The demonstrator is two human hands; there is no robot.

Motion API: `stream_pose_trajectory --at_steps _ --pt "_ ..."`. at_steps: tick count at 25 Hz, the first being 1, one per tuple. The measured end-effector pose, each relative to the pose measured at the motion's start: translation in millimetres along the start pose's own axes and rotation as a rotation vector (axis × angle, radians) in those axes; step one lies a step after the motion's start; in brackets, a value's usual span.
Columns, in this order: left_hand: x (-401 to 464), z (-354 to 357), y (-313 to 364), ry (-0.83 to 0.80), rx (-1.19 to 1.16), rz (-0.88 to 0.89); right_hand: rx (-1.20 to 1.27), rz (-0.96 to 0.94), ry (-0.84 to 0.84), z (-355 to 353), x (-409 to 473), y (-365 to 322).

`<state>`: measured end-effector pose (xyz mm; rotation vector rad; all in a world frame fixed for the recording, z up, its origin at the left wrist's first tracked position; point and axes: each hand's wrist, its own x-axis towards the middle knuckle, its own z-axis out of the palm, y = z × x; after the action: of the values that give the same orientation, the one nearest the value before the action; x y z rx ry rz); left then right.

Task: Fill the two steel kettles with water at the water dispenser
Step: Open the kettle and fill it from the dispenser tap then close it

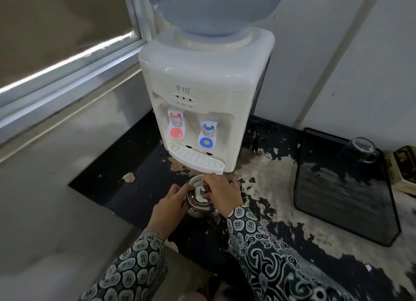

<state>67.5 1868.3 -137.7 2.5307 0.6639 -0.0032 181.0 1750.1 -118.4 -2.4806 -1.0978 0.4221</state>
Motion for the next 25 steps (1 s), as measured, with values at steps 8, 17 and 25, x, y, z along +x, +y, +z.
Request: stream_pose_trajectory --at_steps 8,17,25 --pt "25 -20 5 -0.254 0.023 0.269 0.107 -0.014 -0.113 -6 7 11" --pt "59 -46 12 -0.334 -0.183 0.262 0.653 -0.012 -0.169 -15 -11 22" --pt "47 -43 7 -0.168 -0.314 0.24 0.615 -0.037 0.145 -8 -8 25"
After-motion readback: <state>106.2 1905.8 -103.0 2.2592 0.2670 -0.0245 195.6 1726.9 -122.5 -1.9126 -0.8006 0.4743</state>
